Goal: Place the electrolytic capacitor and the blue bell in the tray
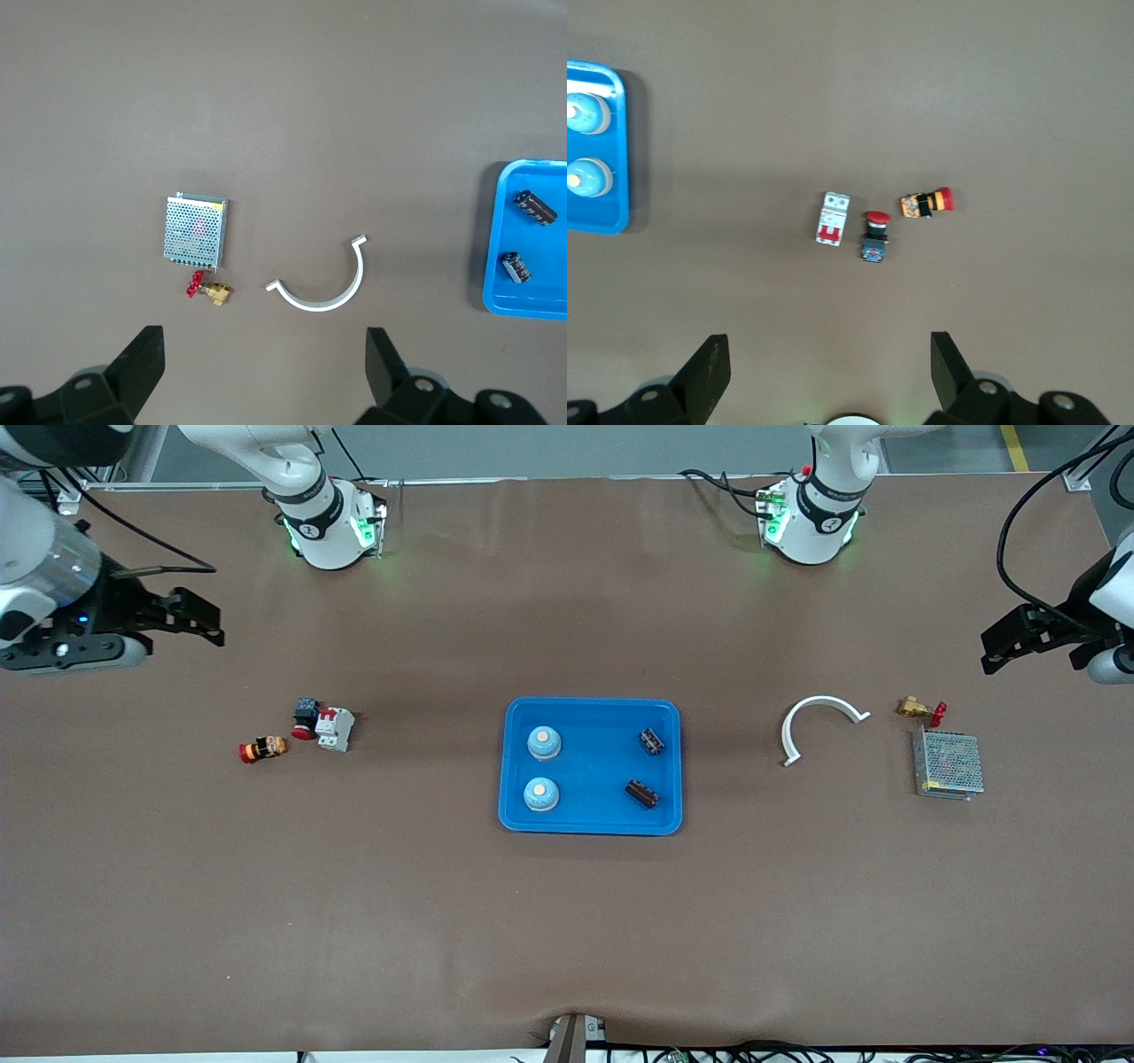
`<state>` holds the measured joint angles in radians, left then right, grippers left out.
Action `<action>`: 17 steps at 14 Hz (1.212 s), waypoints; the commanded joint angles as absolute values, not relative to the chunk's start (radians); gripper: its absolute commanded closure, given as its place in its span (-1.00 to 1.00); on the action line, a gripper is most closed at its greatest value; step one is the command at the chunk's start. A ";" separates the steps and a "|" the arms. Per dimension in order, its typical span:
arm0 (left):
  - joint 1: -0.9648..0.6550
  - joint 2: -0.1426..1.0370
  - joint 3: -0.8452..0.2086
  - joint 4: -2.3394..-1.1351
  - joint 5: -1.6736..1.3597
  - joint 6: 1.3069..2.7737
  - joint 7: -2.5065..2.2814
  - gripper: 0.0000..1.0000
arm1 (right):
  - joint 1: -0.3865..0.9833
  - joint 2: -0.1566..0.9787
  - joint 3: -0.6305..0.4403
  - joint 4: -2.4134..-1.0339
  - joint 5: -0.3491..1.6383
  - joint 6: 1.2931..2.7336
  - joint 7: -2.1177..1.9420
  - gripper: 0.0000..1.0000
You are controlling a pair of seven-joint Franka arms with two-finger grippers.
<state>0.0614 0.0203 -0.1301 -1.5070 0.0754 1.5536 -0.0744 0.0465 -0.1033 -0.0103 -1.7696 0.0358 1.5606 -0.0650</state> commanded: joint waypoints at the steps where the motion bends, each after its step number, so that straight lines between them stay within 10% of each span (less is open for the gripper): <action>1: 0.058 0.035 -0.127 -1.482 0.069 1.551 -0.060 -1.00 | 0.006 -0.129 0.009 -1.793 0.029 1.565 -0.106 -1.00; 17: 0.057 0.035 -0.130 -1.482 0.069 1.551 -0.060 -1.00 | -0.017 -0.110 0.009 -1.687 0.012 1.522 -0.106 -1.00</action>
